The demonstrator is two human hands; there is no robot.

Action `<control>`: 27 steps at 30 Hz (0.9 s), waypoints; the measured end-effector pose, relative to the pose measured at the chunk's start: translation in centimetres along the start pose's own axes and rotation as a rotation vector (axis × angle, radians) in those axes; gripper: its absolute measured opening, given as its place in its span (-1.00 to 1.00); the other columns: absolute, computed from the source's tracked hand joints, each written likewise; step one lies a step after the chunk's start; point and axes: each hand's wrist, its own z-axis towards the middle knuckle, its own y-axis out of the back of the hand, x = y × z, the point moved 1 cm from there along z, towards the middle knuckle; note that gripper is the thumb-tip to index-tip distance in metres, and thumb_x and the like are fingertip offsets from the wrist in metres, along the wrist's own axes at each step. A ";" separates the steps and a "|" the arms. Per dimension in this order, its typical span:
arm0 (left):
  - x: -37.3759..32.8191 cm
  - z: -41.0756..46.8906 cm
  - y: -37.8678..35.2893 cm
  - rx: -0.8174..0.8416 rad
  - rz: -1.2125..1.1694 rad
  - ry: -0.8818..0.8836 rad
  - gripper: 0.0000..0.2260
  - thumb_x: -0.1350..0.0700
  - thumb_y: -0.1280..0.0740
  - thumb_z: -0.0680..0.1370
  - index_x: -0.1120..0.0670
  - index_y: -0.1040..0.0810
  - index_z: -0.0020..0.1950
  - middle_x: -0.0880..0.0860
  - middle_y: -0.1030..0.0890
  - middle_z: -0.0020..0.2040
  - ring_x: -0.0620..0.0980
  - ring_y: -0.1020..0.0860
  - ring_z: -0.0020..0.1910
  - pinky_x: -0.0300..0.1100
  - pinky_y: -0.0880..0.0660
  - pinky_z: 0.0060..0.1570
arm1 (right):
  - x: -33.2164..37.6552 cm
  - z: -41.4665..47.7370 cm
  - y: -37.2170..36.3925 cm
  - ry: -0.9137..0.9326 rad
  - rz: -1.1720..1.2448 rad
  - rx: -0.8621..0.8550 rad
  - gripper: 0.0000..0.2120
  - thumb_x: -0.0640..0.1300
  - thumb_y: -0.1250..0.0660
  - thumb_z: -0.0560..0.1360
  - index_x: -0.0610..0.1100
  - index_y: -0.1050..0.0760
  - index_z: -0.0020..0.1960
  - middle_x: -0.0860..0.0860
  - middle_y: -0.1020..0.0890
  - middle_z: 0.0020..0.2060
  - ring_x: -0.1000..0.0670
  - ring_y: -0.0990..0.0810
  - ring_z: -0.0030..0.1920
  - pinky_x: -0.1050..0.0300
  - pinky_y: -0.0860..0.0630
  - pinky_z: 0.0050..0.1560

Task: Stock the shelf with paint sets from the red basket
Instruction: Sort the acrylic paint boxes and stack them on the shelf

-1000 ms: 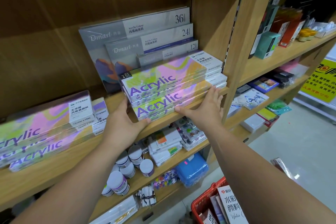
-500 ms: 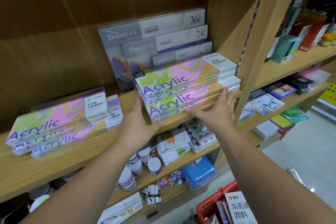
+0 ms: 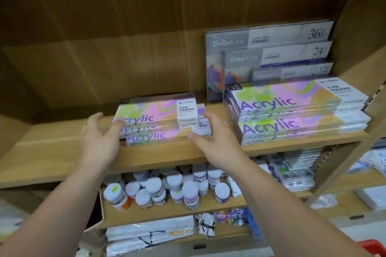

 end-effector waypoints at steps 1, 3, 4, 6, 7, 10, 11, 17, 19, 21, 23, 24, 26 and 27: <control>0.4 0.7 0.1 0.046 -0.059 0.082 -0.34 -0.26 -0.33 0.56 0.04 -0.35 0.56 0.15 -0.43 0.50 0.16 -0.39 0.46 -0.03 -0.29 0.42 | 0.1 0.7 -0.5 -0.057 0.027 0.006 -0.28 0.28 -0.41 0.48 0.05 -0.33 0.55 0.06 -0.46 0.44 0.01 -0.42 0.45 0.02 -0.38 0.44; 0.6 1.9 -0.1 0.161 -0.122 0.149 -0.41 -0.22 -0.25 0.65 0.05 -0.33 0.60 0.09 -0.42 0.54 0.11 -0.37 0.50 -0.08 -0.24 0.39 | 0.4 2.0 -1.2 -0.151 0.106 -0.030 -0.19 0.44 -0.32 0.37 0.10 -0.36 0.52 0.11 -0.55 0.39 0.00 -0.51 0.39 -0.07 -0.44 0.42; 0.5 2.5 -0.3 0.223 -0.142 0.152 -0.42 -0.23 -0.21 0.66 0.06 -0.34 0.59 0.05 -0.43 0.53 0.09 -0.39 0.48 -0.08 -0.24 0.39 | 0.6 2.6 -1.5 -0.193 0.155 -0.057 -0.19 0.46 -0.31 0.37 0.10 -0.37 0.52 0.14 -0.56 0.38 0.01 -0.52 0.39 -0.08 -0.44 0.43; -0.1 3.1 -0.5 0.330 -0.163 0.174 -0.46 -0.26 -0.16 0.67 0.01 -0.38 0.55 -0.03 -0.47 0.42 0.07 -0.45 0.39 -0.08 -0.25 0.32 | 1.2 3.6 -1.9 -0.253 0.230 -0.096 -0.24 0.40 -0.33 0.47 0.07 -0.35 0.57 0.16 -0.50 0.44 0.02 -0.47 0.44 -0.05 -0.38 0.48; -0.2 3.4 -0.7 0.366 -0.168 0.191 -0.45 -0.28 -0.15 0.66 0.00 -0.38 0.55 -0.01 -0.48 0.42 0.07 -0.45 0.39 -0.06 -0.26 0.30 | 1.5 4.0 -2.1 -0.276 0.251 -0.114 -0.25 0.37 -0.34 0.50 0.05 -0.34 0.58 0.14 -0.49 0.46 0.02 -0.46 0.45 -0.05 -0.37 0.49; -0.3 3.9 -1.1 0.453 -0.182 0.136 -0.59 -0.25 -0.23 0.64 0.00 -0.53 0.32 -0.04 -0.58 0.34 0.04 -0.53 0.30 -0.08 -0.38 0.21 | 2.3 4.8 -2.8 -0.333 0.258 -0.167 -0.38 0.36 -0.36 0.50 0.05 -0.50 0.43 0.17 -0.63 0.28 0.04 -0.59 0.30 0.04 -0.51 0.32; -0.3 3.8 -1.4 0.492 -0.197 0.106 -0.69 -0.20 -0.26 0.65 -0.02 -0.57 0.21 -0.07 -0.64 0.24 0.00 -0.58 0.21 -0.12 -0.41 0.11 | 2.6 4.8 -3.1 -0.339 0.261 -0.199 -0.51 0.31 -0.38 0.51 0.05 -0.57 0.31 0.17 -0.68 0.15 0.06 -0.64 0.20 0.09 -0.55 0.20; -0.7 2.9 -1.8 0.528 -0.384 0.085 -0.78 0.00 -0.25 0.70 -0.11 -0.48 -0.16 -0.30 -0.61 -0.31 -0.40 -0.56 -0.37 -0.24 -0.37 -0.20 | 3.0 4.4 -4.3 -0.366 0.352 -0.373 -0.76 0.02 -0.50 0.52 0.03 -0.57 0.15 0.12 -0.71 0.00 0.09 -0.67 -0.01 0.16 -0.55 -0.05; -0.5 3.1 -1.7 0.528 -0.453 0.115 -0.79 0.01 -0.26 0.69 -0.09 -0.49 -0.15 -0.27 -0.65 -0.32 -0.40 -0.58 -0.36 -0.24 -0.38 -0.21 | 3.0 3.8 -4.5 -0.367 0.386 -0.369 -0.77 -0.03 -0.52 0.52 0.03 -0.57 0.13 0.10 -0.73 -0.01 0.05 -0.70 0.02 0.13 -0.58 -0.01; -1.0 2.6 -1.5 0.537 -0.486 0.098 -0.77 0.06 -0.25 0.70 -0.11 -0.45 -0.16 -0.36 -0.59 -0.45 -0.47 -0.53 -0.44 -0.37 -0.42 -0.28 | 3.3 3.2 -4.6 -0.345 0.420 -0.364 -0.77 -0.05 -0.52 0.52 0.02 -0.60 0.15 0.10 -0.74 -0.01 0.05 -0.72 0.02 0.09 -0.61 0.04; -1.3 2.0 -0.9 0.559 -0.510 0.075 -0.74 0.12 -0.25 0.70 -0.13 -0.42 -0.16 -0.38 -0.56 -0.49 -0.51 -0.50 -0.47 -0.54 -0.39 -0.44 | 3.7 2.7 -4.3 -0.307 0.415 -0.389 -0.80 -0.04 -0.52 0.52 0.07 -0.60 0.11 0.13 -0.74 -0.02 0.12 -0.71 0.00 0.08 -0.60 0.07; -1.7 1.8 -0.6 0.547 -0.520 0.055 -0.75 0.13 -0.25 0.70 -0.12 -0.47 -0.15 -0.31 -0.63 -0.41 -0.47 -0.56 -0.41 -0.55 -0.39 -0.45 | 3.9 2.5 -4.0 -0.281 0.408 -0.406 -0.82 -0.04 -0.52 0.52 0.10 -0.59 0.07 0.14 -0.74 -0.03 0.15 -0.70 -0.02 0.09 -0.61 0.08; -2.5 2.0 -0.2 0.507 -0.536 0.002 -0.79 0.14 -0.25 0.70 -0.04 -0.61 -0.06 -0.13 -0.74 -0.21 -0.26 -0.70 -0.20 -0.43 -0.51 -0.33 | 4.8 2.2 -3.0 -0.216 0.406 -0.426 -0.83 -0.05 -0.51 0.53 0.12 -0.58 0.07 0.15 -0.74 -0.03 0.17 -0.70 -0.03 0.10 -0.60 0.12; -3.0 2.0 0.0 0.504 -0.549 -0.026 -0.80 0.14 -0.25 0.70 0.00 -0.65 -0.01 -0.07 -0.76 -0.14 -0.14 -0.73 -0.12 -0.32 -0.57 -0.24 | 5.3 2.0 -2.3 -0.184 0.409 -0.433 -0.81 -0.05 -0.50 0.53 0.10 -0.59 0.11 0.14 -0.74 -0.02 0.15 -0.70 -0.01 0.06 -0.61 0.15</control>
